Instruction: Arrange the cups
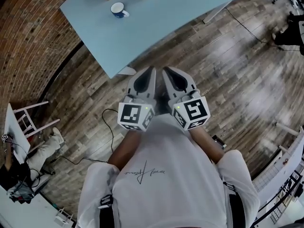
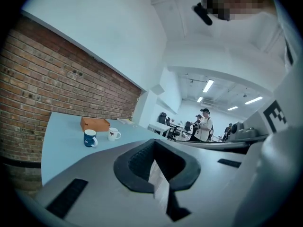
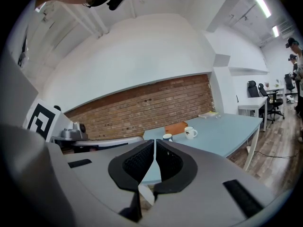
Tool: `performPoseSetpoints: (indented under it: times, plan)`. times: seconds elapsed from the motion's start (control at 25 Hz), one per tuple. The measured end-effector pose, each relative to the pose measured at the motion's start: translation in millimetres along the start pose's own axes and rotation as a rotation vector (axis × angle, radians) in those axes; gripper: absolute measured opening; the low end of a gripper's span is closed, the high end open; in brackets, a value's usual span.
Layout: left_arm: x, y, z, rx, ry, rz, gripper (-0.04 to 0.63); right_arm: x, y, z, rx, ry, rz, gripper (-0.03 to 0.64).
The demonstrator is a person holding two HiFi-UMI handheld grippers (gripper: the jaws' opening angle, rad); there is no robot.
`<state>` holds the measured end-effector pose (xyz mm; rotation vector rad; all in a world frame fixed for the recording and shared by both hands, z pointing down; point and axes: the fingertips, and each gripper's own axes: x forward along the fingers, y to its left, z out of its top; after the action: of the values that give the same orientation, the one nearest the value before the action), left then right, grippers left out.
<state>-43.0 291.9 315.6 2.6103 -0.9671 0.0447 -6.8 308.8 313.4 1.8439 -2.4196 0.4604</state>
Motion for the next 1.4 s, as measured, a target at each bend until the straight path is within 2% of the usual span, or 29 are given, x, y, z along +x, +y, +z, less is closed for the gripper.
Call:
performPoseSetpoints:
  times: [0.36,0.64,1.12,1.4]
  plan:
    - [49.9,-6.5,14.3,0.038,-0.027,0.040,0.006,14.2,-49.1,21.3,-0.012,-0.026,0.036,0.021]
    - [67.6,-4.5,19.9,0.051,-0.025,0.078,0.006,23.9,-73.5,36.8,-0.003,-0.058,0.018,0.021]
    - [109.9,19.8,19.7,-0.010,-0.024,0.090,0.008,65.7,-102.1,36.3,-0.018,-0.003,0.028,0.021]
    - [142.3,49.6,32.8,-0.055,-0.042,0.127,0.008,103.7,-119.3,43.4,-0.031,0.040,0.069,0.023]
